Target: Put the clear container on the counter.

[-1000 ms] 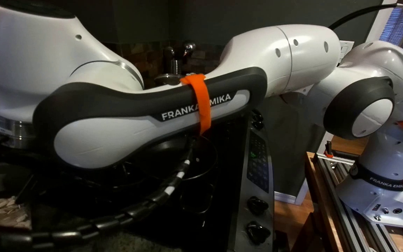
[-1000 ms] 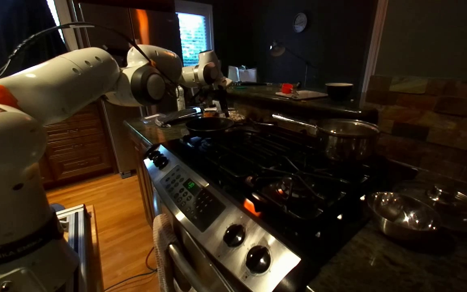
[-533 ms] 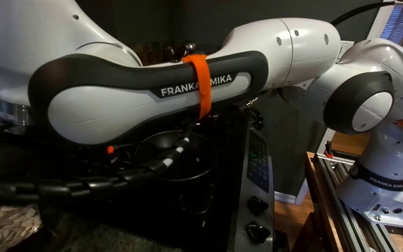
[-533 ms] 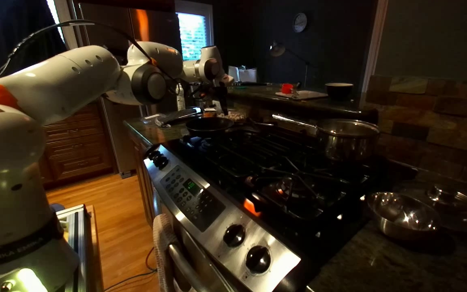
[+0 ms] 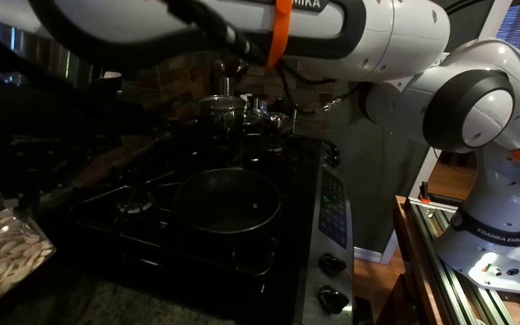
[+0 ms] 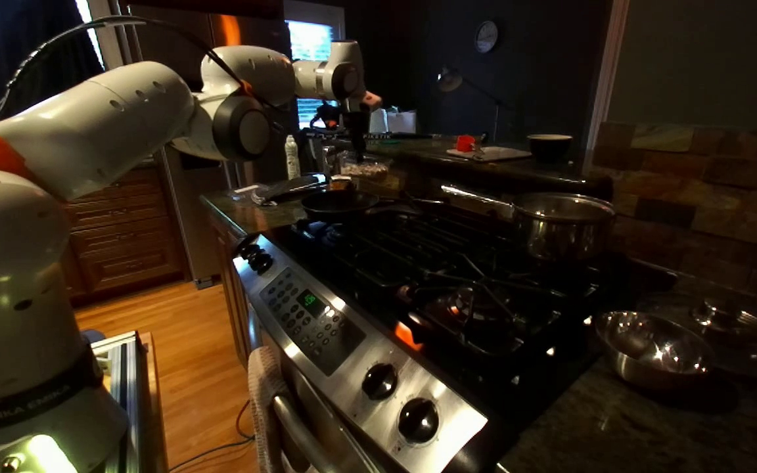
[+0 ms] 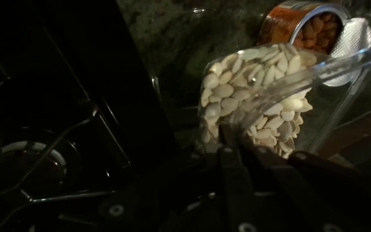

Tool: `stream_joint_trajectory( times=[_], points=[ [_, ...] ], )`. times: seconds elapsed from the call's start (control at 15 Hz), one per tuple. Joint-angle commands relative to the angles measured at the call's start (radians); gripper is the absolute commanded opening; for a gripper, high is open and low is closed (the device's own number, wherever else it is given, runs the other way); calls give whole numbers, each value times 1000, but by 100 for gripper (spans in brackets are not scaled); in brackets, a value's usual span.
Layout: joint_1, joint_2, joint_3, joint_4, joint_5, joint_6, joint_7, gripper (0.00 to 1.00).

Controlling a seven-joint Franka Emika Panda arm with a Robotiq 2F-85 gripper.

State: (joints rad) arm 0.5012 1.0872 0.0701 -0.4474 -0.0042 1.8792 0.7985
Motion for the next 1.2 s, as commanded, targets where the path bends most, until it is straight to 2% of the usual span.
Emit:
stream_joint_trajectory(
  times=[0.0,0.2,0.8,1.13],
  points=[
    [-25,-51,37,-4,46,-54,-114,1],
    [-49,-86,52,-3,78,-71,-168,1],
    [-153,-180,50,5,131,-35,-131,1],
    [-179,-201,44,3,136,-11,-112,1]
  ],
)
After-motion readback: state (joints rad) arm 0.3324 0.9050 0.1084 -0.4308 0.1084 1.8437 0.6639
